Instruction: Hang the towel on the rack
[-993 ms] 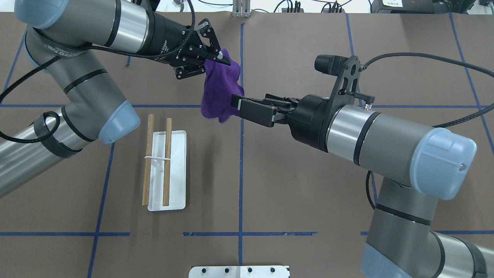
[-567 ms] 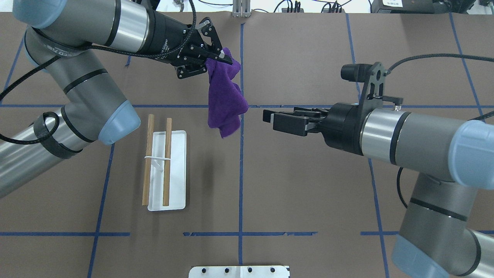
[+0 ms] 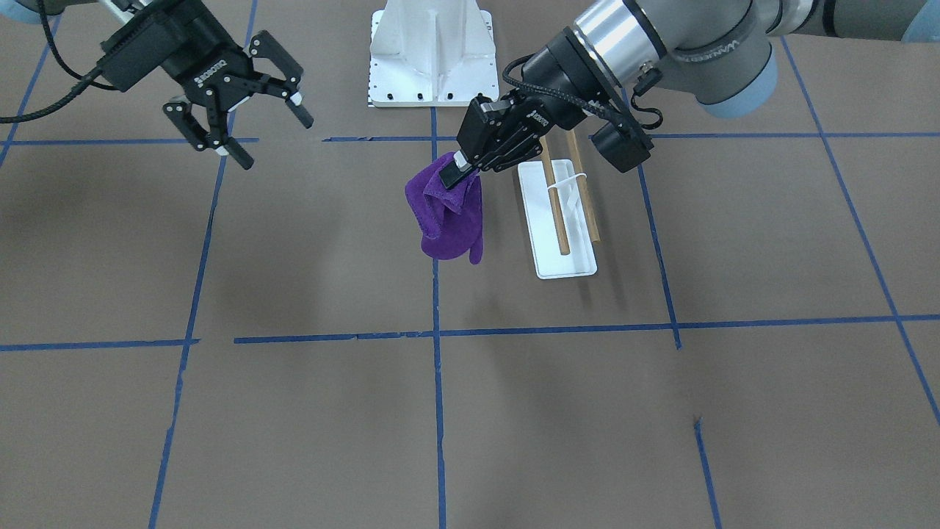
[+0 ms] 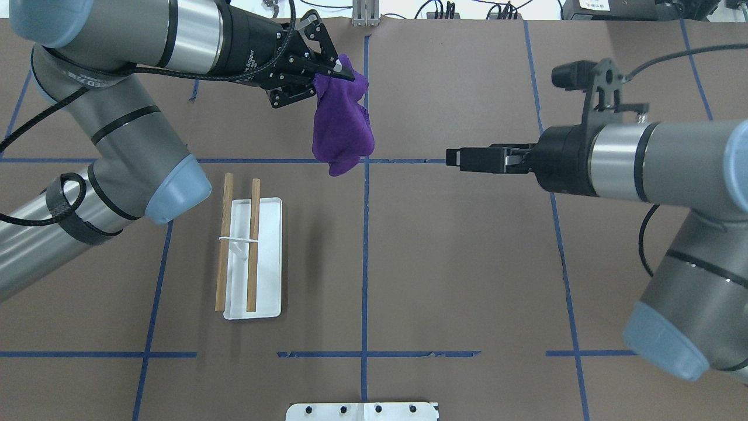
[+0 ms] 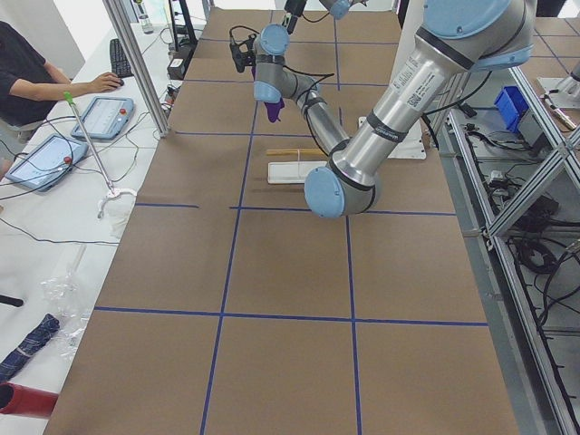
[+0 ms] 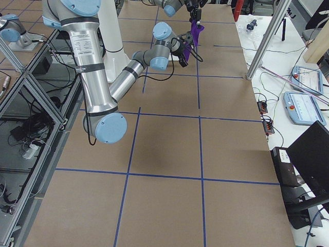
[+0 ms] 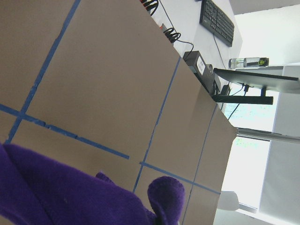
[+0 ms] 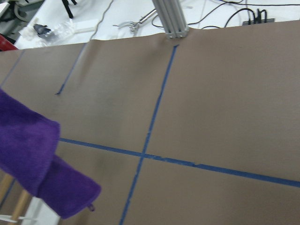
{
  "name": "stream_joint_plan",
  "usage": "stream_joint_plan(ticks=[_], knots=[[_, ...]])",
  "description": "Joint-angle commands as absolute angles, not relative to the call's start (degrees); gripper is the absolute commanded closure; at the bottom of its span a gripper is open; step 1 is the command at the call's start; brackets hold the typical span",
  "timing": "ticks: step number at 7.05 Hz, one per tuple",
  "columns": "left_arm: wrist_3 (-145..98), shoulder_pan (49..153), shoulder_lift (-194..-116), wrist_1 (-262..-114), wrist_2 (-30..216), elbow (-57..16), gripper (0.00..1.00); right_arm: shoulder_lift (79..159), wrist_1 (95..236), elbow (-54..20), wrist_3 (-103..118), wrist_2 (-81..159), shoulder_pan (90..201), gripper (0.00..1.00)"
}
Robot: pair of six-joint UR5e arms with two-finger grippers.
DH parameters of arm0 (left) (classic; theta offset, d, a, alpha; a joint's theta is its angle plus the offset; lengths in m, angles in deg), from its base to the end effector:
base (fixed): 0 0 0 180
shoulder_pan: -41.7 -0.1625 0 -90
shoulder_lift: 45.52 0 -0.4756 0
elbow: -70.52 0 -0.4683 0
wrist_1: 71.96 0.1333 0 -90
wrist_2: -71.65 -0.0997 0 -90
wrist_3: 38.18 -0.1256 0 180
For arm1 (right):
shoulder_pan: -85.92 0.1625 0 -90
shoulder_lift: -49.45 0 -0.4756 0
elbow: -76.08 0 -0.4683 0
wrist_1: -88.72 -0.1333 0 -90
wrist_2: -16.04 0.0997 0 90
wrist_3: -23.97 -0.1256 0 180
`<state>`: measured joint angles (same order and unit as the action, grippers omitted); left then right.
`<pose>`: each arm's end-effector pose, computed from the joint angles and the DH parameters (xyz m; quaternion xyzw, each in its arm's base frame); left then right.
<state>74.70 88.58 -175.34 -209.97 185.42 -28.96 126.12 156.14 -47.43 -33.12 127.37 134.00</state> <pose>0.4258 -0.5757 0.0592 0.0197 0.7469 -0.2428 0.6187 -0.3187 -0.4861 0.2315 0.2477 -0.5243 0.0022 0.8147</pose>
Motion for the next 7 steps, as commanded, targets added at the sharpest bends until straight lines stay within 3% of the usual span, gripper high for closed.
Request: stream_joint_plan(ticks=[1,5,7], knots=[[74.0,86.4,-175.3,-204.9,175.2,-33.6,1.0,125.9,173.4,-47.5,-20.8,129.6,138.5,0.0],[67.9,73.8,-174.1,-180.2,151.2,-46.4,1.0,125.7,201.7,-46.6,8.5,132.8,149.4,0.0],[67.9,66.7,-174.0,-164.9,142.7,-50.8,1.0,129.6,203.8,-45.0,19.0,138.2,156.3,0.0]])
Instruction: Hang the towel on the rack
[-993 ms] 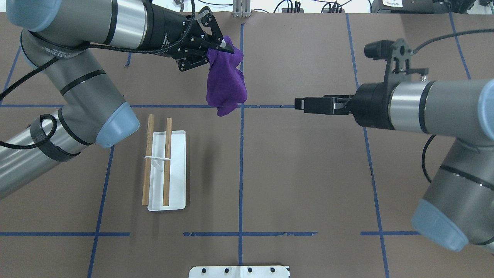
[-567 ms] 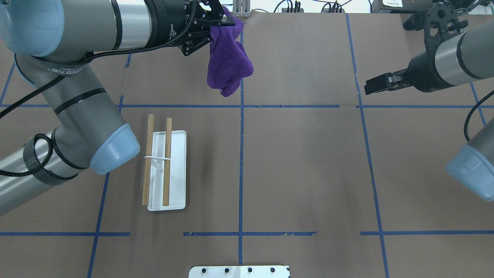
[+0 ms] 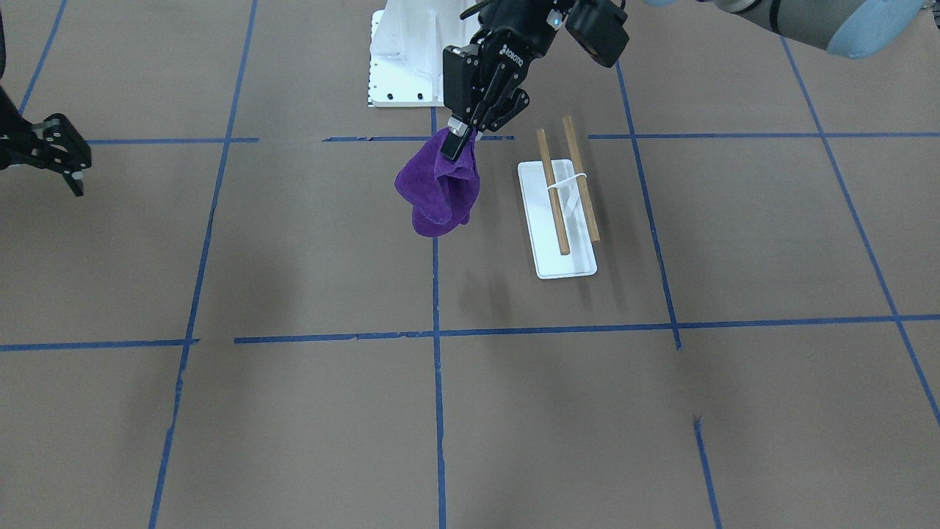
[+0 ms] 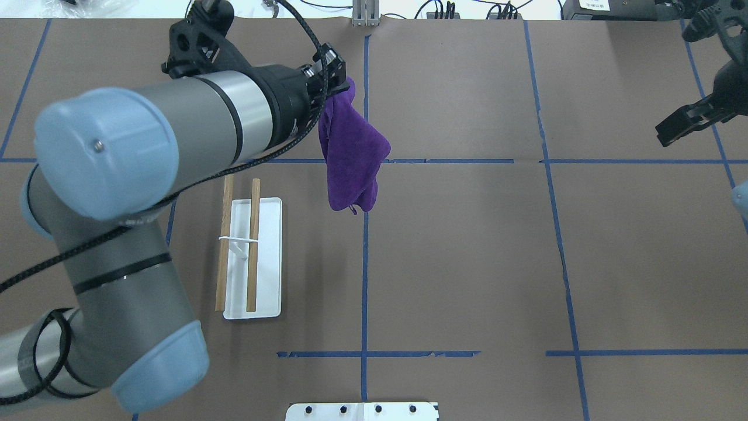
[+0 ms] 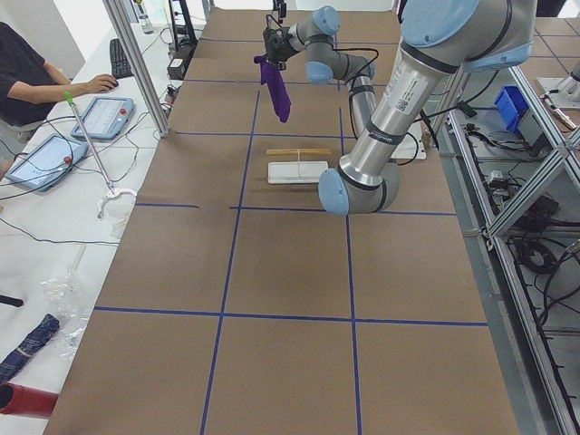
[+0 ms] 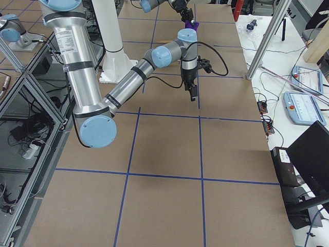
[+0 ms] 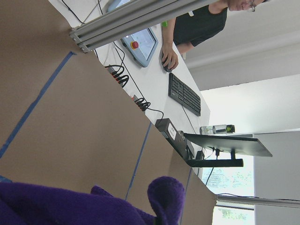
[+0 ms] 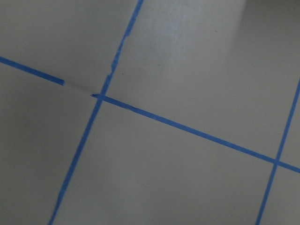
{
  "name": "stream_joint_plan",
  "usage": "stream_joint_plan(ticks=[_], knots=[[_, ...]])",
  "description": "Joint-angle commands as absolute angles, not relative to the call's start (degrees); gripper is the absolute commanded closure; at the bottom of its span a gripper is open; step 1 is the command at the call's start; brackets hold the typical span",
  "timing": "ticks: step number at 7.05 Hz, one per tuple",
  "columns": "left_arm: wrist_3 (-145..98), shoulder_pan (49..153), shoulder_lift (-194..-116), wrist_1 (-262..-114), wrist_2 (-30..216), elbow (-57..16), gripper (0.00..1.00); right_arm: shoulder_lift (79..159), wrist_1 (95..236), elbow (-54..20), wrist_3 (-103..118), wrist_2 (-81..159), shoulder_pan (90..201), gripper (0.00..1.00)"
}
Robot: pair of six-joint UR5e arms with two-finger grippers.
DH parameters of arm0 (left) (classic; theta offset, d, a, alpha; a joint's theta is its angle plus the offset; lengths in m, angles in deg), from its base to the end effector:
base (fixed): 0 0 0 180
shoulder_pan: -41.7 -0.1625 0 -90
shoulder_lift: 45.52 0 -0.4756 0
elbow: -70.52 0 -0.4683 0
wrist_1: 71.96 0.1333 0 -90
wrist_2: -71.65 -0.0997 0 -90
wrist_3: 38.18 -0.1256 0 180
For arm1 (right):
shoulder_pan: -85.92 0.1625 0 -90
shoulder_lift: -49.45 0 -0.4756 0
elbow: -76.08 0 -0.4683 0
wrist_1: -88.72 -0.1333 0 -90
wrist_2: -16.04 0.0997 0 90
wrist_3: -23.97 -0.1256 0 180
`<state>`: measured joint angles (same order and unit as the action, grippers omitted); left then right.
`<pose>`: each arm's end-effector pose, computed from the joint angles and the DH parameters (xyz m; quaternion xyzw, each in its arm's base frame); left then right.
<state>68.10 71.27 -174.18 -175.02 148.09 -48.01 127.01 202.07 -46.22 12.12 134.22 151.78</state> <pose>0.4553 -0.4455 0.0246 0.1637 0.6252 -0.3658 0.6697 -0.1649 -0.5489 0.3640 0.0973 -0.2831 -0.1469 0.9428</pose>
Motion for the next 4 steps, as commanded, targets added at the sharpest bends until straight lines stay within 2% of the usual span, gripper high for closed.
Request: stream_joint_plan(ticks=[1,4], knots=[[68.1,64.1,-174.0,-157.6,140.7,-53.6,1.0,131.5,203.3,-42.6,24.4,141.9,159.8,0.0],[73.2,62.7,-171.3,-142.4,140.6,-59.0,1.0,133.6,203.2,-39.5,26.7,150.3,164.5,0.0]])
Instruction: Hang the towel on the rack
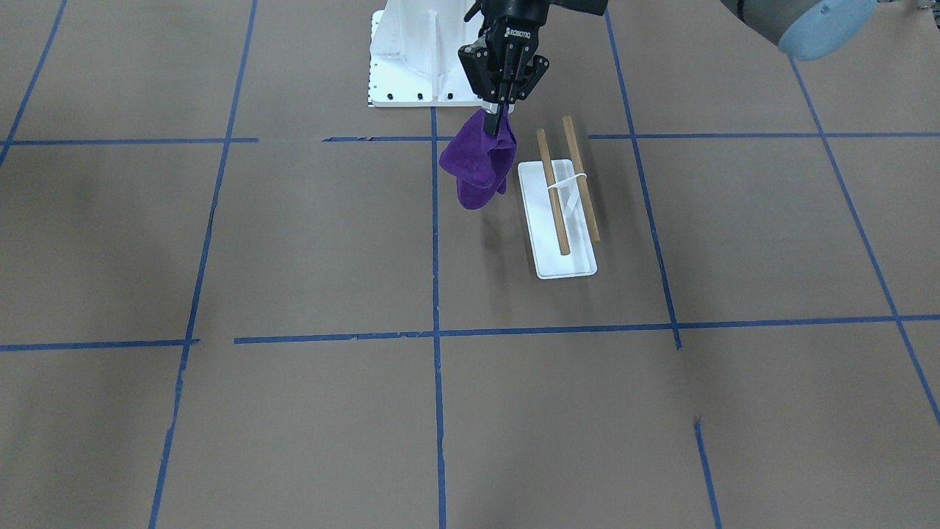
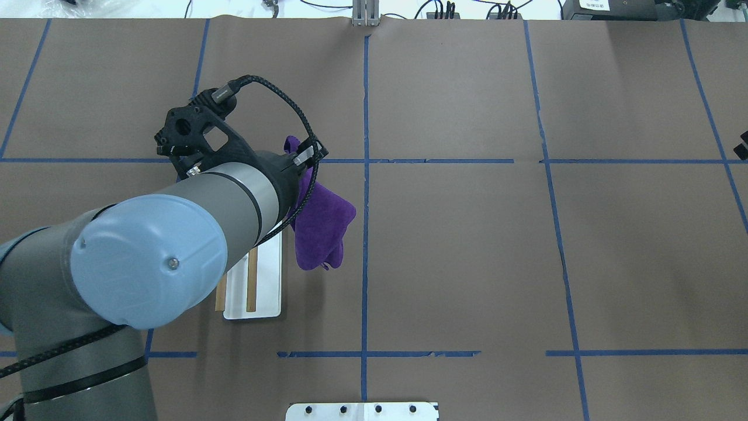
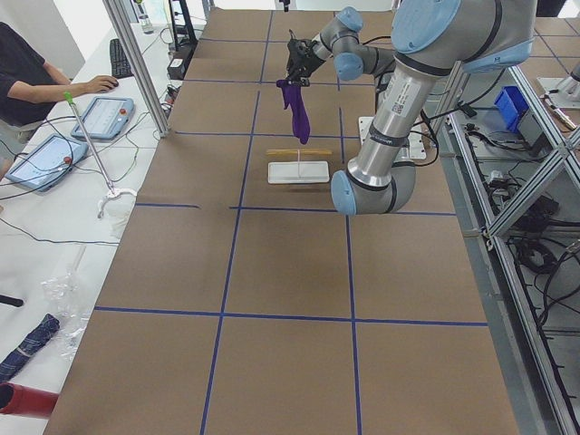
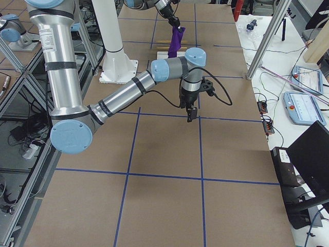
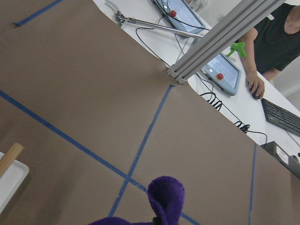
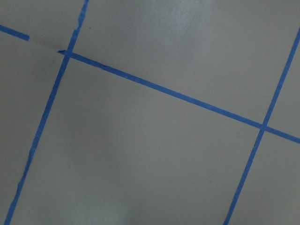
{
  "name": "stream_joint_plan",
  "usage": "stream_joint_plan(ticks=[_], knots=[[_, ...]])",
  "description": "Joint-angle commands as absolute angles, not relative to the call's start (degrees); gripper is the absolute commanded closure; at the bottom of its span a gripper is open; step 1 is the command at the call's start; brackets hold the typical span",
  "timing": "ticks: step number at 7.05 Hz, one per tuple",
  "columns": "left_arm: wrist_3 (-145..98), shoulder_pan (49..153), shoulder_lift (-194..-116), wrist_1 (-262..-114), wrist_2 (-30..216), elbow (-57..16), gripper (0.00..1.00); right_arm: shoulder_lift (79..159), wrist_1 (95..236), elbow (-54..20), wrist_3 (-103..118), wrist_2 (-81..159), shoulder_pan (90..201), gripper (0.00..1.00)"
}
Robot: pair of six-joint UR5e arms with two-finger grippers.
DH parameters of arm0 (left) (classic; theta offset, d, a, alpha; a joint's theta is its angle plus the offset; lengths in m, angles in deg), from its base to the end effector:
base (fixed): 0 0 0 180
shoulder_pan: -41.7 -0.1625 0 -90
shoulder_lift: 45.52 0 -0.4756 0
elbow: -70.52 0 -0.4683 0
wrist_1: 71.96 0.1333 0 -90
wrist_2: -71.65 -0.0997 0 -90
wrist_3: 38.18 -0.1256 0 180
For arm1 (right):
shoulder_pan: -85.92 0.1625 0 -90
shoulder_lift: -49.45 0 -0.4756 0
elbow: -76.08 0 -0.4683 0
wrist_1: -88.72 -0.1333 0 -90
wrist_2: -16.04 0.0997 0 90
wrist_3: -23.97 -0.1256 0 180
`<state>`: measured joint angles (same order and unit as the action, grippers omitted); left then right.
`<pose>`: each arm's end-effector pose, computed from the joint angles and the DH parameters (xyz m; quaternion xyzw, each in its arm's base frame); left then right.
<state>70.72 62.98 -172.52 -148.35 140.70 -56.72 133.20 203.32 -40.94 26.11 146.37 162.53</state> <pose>0.4614 -0.3709 0.0623 0.1672 0.4930 -0.3778 0.7657 -0.0782 -0.5532 0.4580 0.0369 -0.3490 -0.1523 0.9239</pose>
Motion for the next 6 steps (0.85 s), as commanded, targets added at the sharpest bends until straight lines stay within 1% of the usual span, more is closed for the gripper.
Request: stream_joint_plan(ticks=[1,2,3,4,5,6], knots=[[73.7,63.2,-168.5,-138.7,140.7,-62.0,1.0,133.6,203.2,-39.2,26.3,151.3,165.3,0.0],[74.0,63.4,-164.5,-136.5,140.9,-64.0,1.0,133.6,203.2,-38.0,26.3,151.7,166.2,0.0],[74.8,64.4,-160.4,-136.3,140.9,-64.0,1.0,133.0,203.2,-37.8,26.3,151.9,166.3,0.0],[74.9,65.7,-158.0,-136.3,141.0,-64.1,1.0,132.2,203.2,-38.4,26.1,152.0,167.1,0.0],[74.9,65.8,-157.2,-136.2,141.0,-63.3,1.0,131.8,203.2,-39.1,26.2,152.5,168.4,0.0],[74.9,65.9,-154.5,-136.2,140.9,-62.0,1.0,132.2,203.2,-39.1,26.2,152.4,168.9,0.0]])
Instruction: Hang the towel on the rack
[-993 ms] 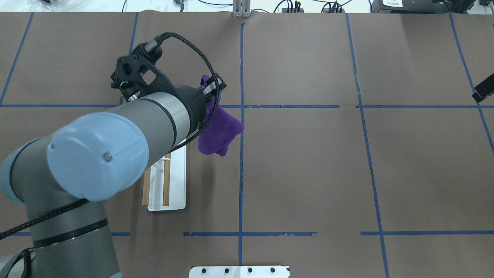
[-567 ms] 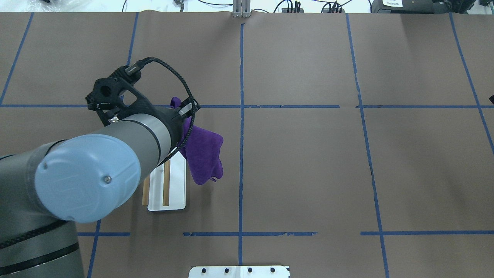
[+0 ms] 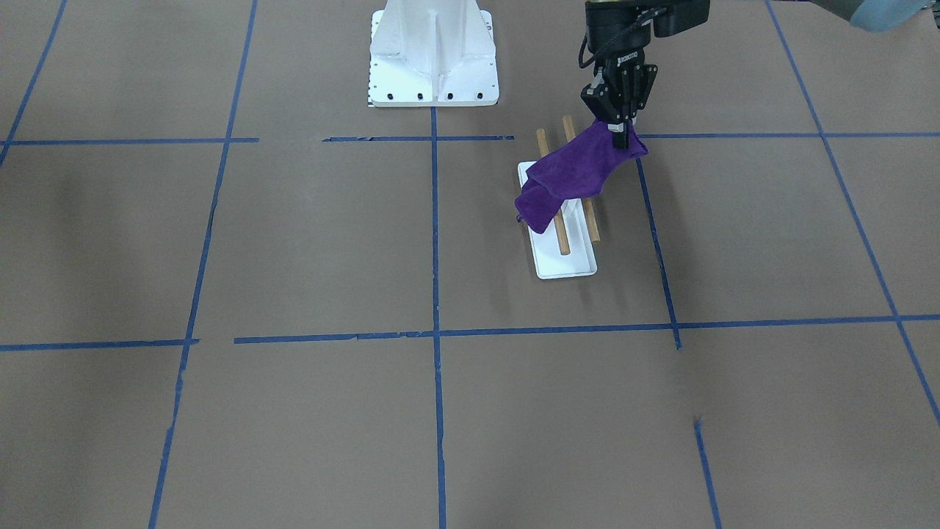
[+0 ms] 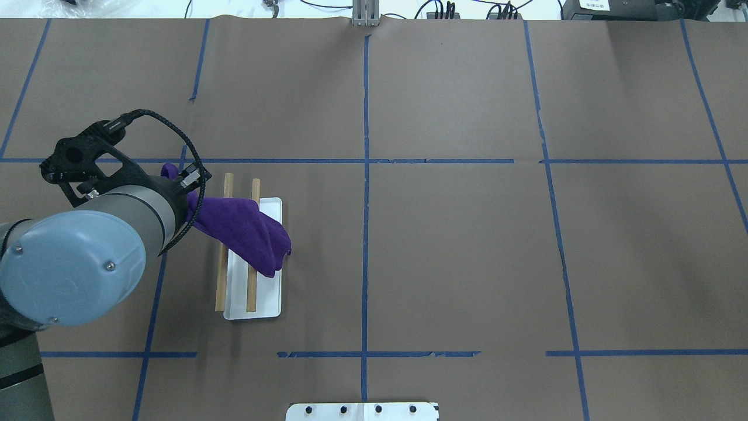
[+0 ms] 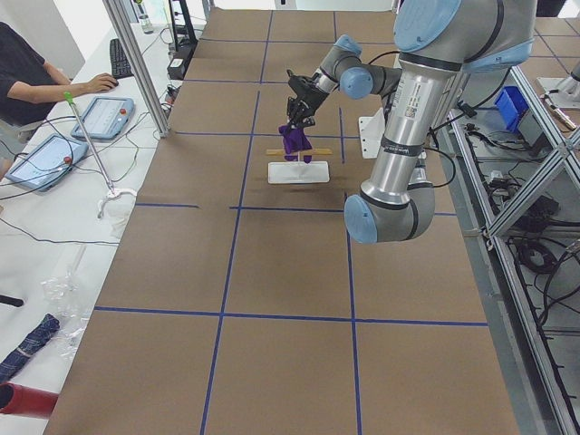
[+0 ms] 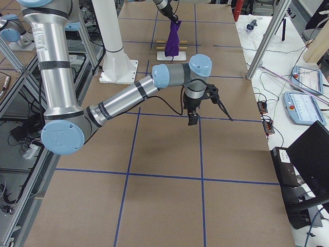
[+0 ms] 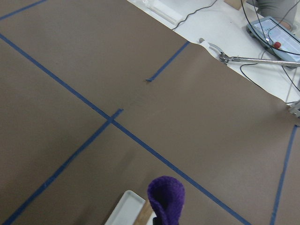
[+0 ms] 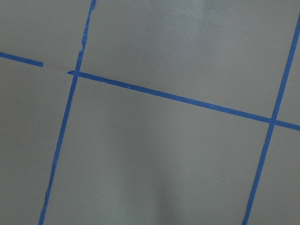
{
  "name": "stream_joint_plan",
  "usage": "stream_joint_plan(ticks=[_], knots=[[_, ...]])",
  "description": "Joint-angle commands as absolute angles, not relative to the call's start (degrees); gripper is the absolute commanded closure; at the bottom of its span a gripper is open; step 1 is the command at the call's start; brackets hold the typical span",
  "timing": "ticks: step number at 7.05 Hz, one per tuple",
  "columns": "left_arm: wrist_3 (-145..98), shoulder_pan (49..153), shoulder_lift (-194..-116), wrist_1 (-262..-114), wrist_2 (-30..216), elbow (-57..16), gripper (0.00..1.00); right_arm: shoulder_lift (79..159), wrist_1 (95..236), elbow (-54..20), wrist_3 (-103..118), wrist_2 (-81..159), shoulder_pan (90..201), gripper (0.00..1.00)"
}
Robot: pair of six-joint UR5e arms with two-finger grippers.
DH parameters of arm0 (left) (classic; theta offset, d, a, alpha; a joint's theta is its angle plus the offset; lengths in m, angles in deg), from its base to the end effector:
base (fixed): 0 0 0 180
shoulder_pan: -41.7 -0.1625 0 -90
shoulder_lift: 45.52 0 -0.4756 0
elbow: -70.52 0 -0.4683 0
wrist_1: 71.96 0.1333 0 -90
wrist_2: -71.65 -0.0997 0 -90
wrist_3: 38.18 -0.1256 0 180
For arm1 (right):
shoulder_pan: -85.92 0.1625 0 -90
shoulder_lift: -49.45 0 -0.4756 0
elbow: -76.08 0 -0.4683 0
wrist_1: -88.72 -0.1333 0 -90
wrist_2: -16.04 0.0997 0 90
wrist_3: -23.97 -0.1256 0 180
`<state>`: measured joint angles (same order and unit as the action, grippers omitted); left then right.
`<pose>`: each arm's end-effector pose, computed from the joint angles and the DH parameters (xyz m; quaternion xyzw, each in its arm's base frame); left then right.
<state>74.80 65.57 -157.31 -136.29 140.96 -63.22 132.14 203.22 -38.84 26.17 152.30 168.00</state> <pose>0.4058 -0.3739 0.2042 0.1714 0.3340 -0.4238 0.8243 -0.0360 -0.5676 0.4571 0.0424 -0.3945 -0.1073 0.9116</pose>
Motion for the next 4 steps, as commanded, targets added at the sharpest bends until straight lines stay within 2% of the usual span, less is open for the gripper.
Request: stream_joint_plan(ticks=[1,3,4], knots=[[74.7,66.0,-152.2,-136.3,140.9,-61.6,1.0,132.8,203.2,-38.8,26.1,152.4,168.9,0.0],[74.6,65.9,-151.4,-136.3,140.8,-60.6,1.0,133.1,203.2,-38.5,26.2,152.5,168.9,0.0],[74.6,65.9,-151.6,-136.4,140.8,-59.2,0.66,133.1,203.2,-38.5,26.2,152.5,168.9,0.0]])
